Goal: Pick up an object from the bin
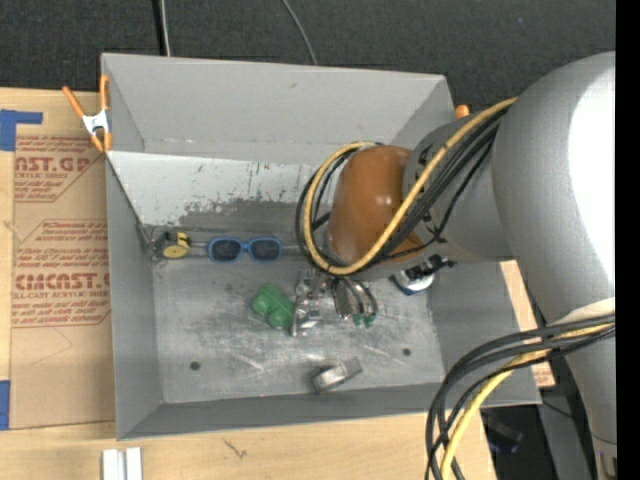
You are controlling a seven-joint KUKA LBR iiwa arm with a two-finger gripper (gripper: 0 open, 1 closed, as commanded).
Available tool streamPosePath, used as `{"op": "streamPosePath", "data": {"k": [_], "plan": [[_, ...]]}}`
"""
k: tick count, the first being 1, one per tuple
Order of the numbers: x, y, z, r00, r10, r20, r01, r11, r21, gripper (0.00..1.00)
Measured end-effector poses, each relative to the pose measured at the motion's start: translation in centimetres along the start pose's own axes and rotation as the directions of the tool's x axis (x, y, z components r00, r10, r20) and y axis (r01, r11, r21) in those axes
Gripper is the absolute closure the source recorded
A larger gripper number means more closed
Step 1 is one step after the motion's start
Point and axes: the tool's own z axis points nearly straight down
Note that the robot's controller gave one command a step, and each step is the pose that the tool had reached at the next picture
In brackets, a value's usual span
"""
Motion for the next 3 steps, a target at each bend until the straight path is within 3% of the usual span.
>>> {"op": "streamPosePath", "data": {"k": [1,2,3], "plan": [[-1.5,2.8,-6.5,0.984,-0.179,-0.004,0.179,0.984,-0.001,1.00],[-1.4,2.8,-6.3,0.984,-0.178,-0.009,0.178,0.984,-0.001,0.00],[-2.2,3.6,0.4,0.846,-0.532,0.003,0.532,0.846,-0.001,0.00]]}}
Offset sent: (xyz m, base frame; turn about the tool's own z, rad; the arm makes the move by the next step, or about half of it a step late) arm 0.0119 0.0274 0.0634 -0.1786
